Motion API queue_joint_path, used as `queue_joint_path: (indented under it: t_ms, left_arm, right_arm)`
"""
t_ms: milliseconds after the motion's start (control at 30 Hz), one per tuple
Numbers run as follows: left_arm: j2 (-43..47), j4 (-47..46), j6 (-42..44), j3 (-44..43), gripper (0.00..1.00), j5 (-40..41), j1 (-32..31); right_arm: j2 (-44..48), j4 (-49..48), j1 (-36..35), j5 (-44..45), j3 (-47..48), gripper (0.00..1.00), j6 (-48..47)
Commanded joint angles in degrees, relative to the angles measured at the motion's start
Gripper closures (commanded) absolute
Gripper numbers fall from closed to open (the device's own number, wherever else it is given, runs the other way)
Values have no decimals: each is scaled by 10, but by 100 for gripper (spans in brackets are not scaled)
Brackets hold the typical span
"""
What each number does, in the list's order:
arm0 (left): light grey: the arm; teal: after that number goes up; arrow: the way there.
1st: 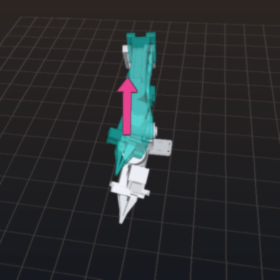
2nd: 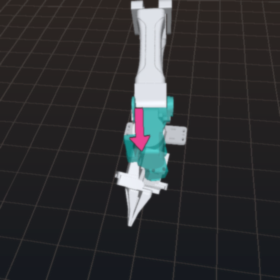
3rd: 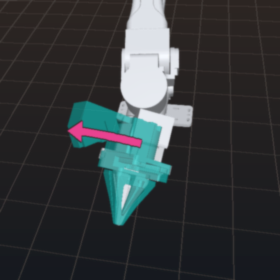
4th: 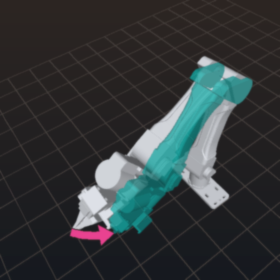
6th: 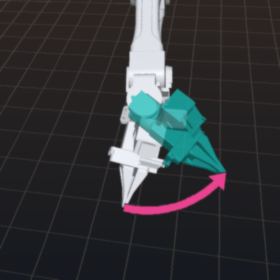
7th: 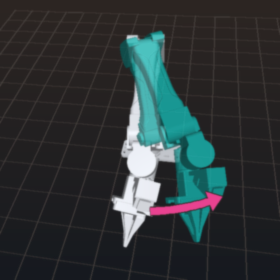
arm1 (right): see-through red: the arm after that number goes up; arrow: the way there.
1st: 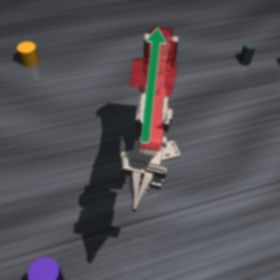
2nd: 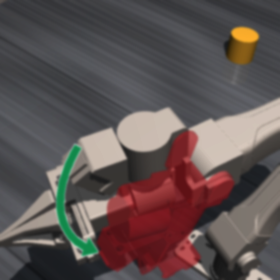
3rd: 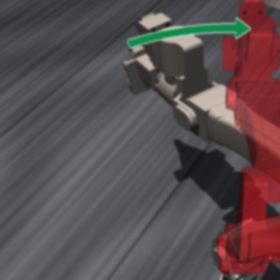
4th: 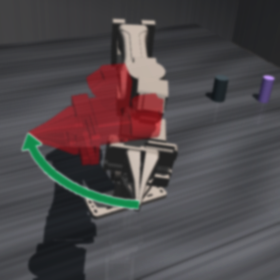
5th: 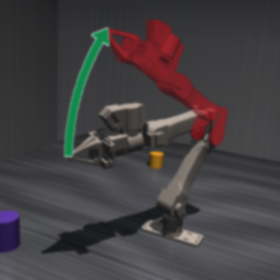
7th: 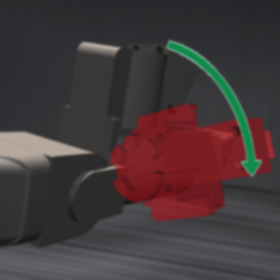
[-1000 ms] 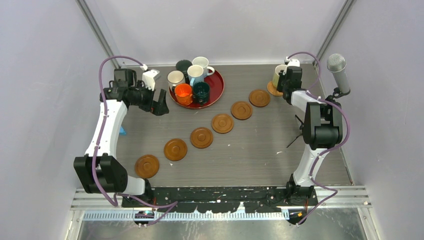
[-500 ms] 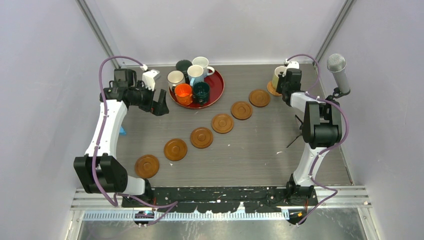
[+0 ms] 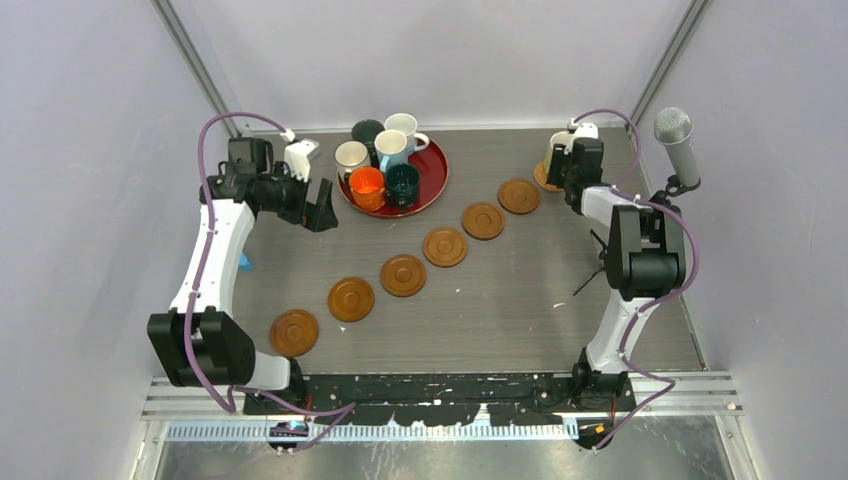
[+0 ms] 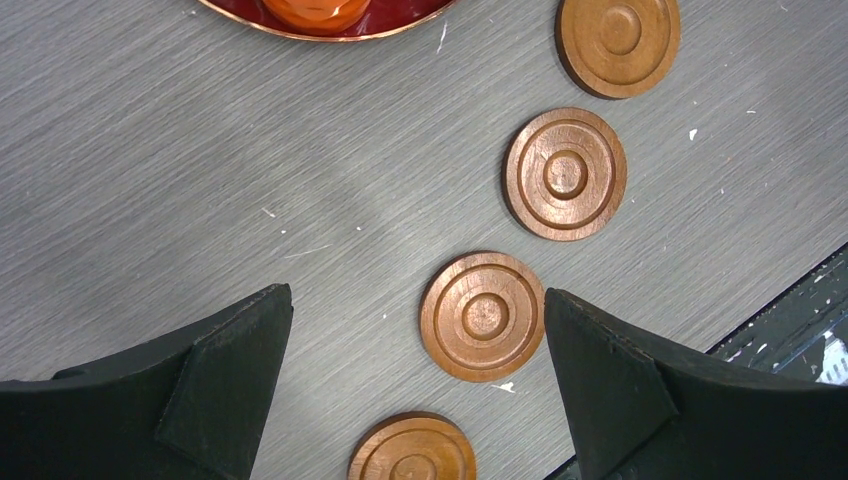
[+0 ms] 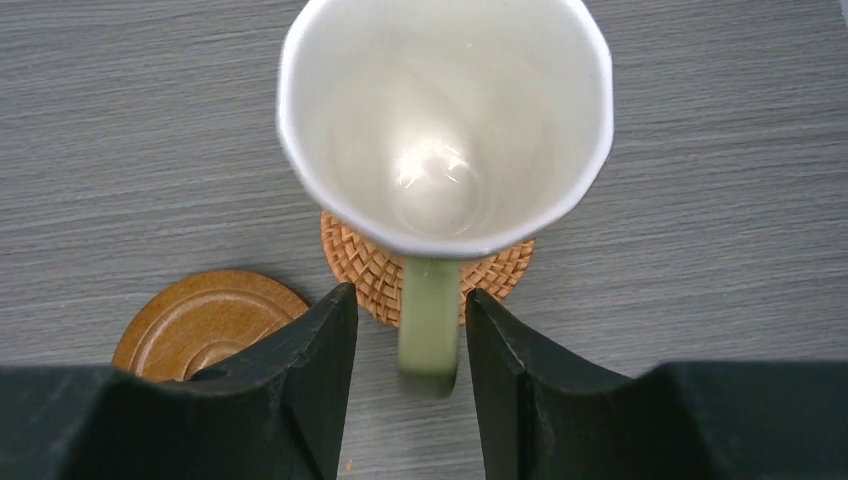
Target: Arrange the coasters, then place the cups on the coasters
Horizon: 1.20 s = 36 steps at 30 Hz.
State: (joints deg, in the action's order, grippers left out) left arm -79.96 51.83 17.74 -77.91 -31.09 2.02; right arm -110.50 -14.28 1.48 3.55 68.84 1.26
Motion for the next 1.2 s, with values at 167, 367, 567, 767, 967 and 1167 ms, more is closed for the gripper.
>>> queue_joint_path:
  t_ms: [167, 367, 567, 767, 967, 1167]
  left_arm:
    - [19, 7, -5, -18, 0, -2, 3]
    - [26, 10, -14, -16, 0, -2, 2]
    - [27, 1, -22, -6, 0, 0, 3]
    - [22, -9, -40, -9, 0, 8, 3]
    - [32, -11, -55, -6, 0, 30, 3]
    - [55, -4, -60, 15, 0, 77, 2]
  right_arm:
    - [101, 36, 0, -7, -20, 38, 2]
    - [163, 192, 0, -57, 18, 28, -2]
    - [201, 339, 0, -203, 98, 20, -48]
    - [178, 380, -68, -169, 180, 19, -57]
    - [107, 413, -169, -108, 261, 22, -13]
    - [36, 411, -258, -73, 314, 23, 37]
